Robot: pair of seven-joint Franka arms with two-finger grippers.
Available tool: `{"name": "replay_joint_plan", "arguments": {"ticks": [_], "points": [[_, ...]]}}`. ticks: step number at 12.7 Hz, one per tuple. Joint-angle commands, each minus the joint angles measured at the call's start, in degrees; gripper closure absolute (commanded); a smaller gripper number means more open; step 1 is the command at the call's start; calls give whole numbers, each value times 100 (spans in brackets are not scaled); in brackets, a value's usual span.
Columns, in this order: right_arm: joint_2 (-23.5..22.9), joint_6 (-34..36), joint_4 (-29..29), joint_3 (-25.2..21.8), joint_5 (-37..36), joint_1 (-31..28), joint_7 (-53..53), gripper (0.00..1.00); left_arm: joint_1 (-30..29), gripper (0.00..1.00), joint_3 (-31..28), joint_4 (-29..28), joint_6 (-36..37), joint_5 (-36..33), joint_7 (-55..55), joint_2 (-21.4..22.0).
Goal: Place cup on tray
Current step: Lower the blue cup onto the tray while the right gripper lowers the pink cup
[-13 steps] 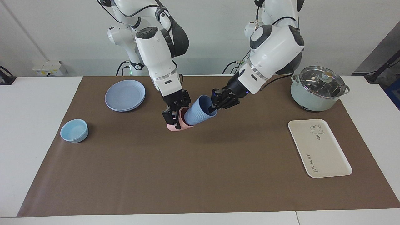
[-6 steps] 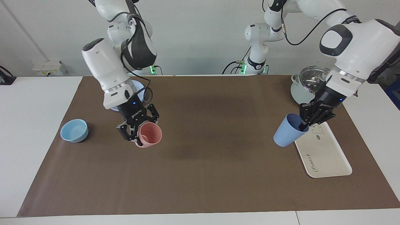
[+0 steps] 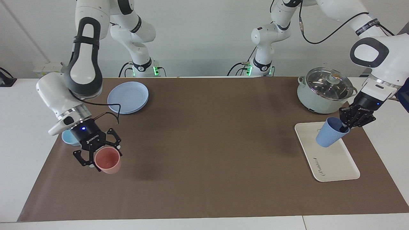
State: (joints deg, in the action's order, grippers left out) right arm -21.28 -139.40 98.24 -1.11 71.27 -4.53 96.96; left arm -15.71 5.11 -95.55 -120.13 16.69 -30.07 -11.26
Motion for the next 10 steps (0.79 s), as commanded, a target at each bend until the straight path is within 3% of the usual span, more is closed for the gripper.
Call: {"name": "replay_joint_plan", "arguments": {"ticks": [1, 6, 10], "points": [[-427, 814, -32, 94, 850, -643, 944, 100, -187, 100, 60, -805, -711, -114, -507, 239], [-912, 1502, 29, 94, 1783, -891, 1817, 100, -301, 100, 34, -1027, -1398, -482, -666, -182], [-851, 1328, 520, 85, 1916, -856, 2344, 100, -424, 100, 34, -1010, -1655, -991, -790, -605]]}}
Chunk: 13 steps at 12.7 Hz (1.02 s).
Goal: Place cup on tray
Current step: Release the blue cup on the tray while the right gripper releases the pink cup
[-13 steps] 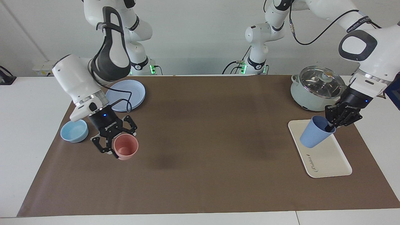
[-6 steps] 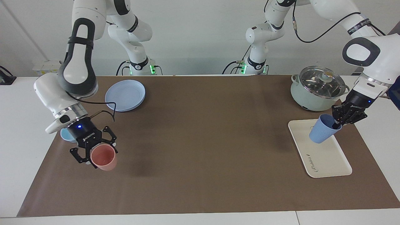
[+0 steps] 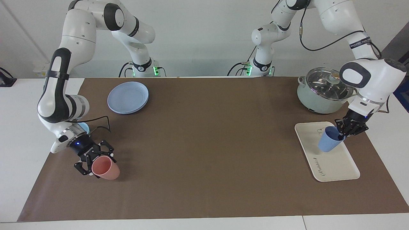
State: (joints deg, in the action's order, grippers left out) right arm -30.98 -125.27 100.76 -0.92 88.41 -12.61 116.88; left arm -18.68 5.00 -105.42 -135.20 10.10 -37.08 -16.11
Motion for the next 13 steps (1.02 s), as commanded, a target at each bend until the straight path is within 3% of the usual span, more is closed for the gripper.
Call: {"name": "replay_joint_plan", "arguments": {"ticks": [1, 3, 4, 5, 6, 7, 10, 13], "points": [[127, -190, 321, 75, 290, -31, 397, 100, -136, 100, 45, -23, -130, -446, -89, -173], [136, -287, 444, 66, 413, 21, 546, 100, -136, 100, 45, -5, -95, -465, -80, -182], [145, -349, 462, 66, 422, 21, 712, 94, -136, 100, 45, 21, -95, -465, -54, -191], [153, -340, 497, 75, 414, 21, 818, 58, -136, 75, 45, 30, -138, -465, -62, -191], [206, -288, 576, 75, 422, 13, 837, 1, -127, 34, 45, 47, -182, -465, -62, -200], [224, -209, 568, 75, 422, -13, 837, 0, -110, 4, 45, 91, -183, -465, -62, -209], [276, -173, 559, 75, 422, -14, 837, 0, -48, 0, 45, 468, 333, -465, -36, -288], [749, -191, 655, 66, 405, 21, 767, 0, 13, 0, 45, 1310, 1790, -465, 51, -288]]}}
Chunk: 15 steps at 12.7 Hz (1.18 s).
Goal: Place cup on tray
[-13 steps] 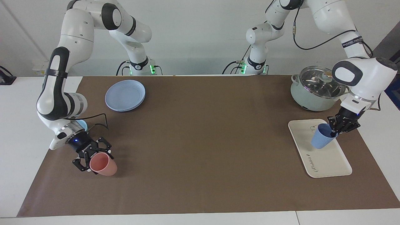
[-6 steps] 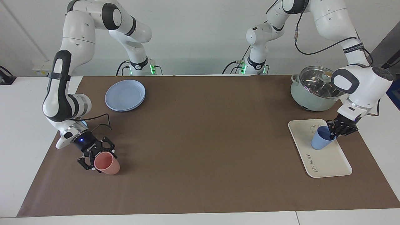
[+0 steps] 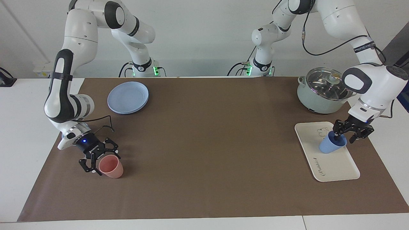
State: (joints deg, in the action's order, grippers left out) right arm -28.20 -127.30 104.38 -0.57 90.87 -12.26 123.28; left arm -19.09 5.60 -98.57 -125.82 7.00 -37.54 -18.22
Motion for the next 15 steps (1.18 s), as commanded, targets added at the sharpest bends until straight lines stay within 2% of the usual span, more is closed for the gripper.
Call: {"name": "replay_joint_plan", "arguments": {"ticks": [1, 3, 4, 5, 7, 9, 12, 14, 15], "points": [[769, -31, 433, 22, 116, -4, -48, 0, 124, 0, -15, 907, 1345, -164, 211, -77], [1402, -101, 679, 4, -138, 145, -880, 0, 300, 0, -24, 1347, 2242, -172, 492, -59], [1631, -110, 672, -5, -609, 154, -1511, 0, 414, 0, -24, 1576, 2612, -225, 754, -42], [1842, -111, 584, -22, -1415, 154, -2379, 0, 581, 0, -24, 1787, 3024, -478, 1035, -15], [2168, -189, 260, -14, -3486, 154, -4197, 0, 976, 0, -24, 2078, 3580, -673, 1607, 20], [2415, -207, 144, 48, -5474, 276, -6200, 0, 1266, 0, -24, 2114, 3810, -673, 2047, 142], [2696, -76, 179, 57, -8374, 785, -9205, 0, 1452, 0, 46, 2105, 3942, -682, 2356, 651], [2846, 606, 171, 57, -9434, 1259, -11132, 0, 1452, 0, 55, 2105, 4144, -700, 2400, 828], [2942, 889, 162, 65, -9682, 1453, -11759, 0, 1478, 0, 55, 2105, 4205, -709, 2496, 907]]}}
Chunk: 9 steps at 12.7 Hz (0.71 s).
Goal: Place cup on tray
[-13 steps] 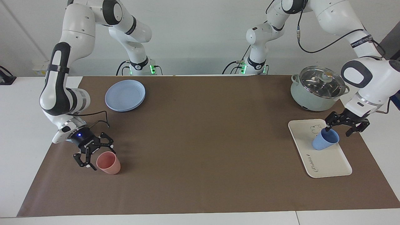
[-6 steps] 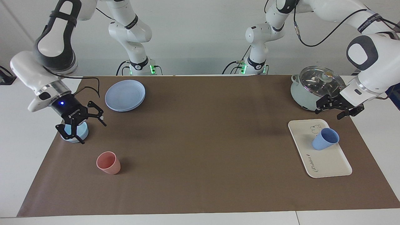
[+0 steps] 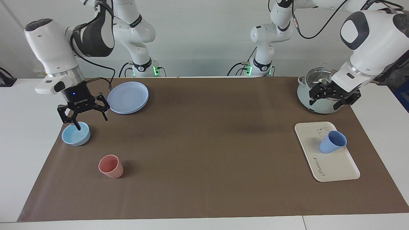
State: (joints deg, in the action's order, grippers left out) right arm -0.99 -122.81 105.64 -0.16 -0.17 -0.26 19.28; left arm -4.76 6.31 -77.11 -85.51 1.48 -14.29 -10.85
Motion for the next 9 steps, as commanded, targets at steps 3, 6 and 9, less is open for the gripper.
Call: {"name": "replay_joint_plan", "arguments": {"ticks": [3, 6, 9], "points": [[285, 1973, -663, 25, -258, 325, -2279, 0, 439, 0, -7, -68, 183, -472, 759, 250], [108, 3104, -1406, -36, 61, 176, -2341, 0, 677, 0, -68, -364, -44, -447, 1156, 425], [169, 3158, -1265, -36, 114, 35, -2297, 0, 731, 0, -77, -1295, -729, -438, 1349, 899]]}}
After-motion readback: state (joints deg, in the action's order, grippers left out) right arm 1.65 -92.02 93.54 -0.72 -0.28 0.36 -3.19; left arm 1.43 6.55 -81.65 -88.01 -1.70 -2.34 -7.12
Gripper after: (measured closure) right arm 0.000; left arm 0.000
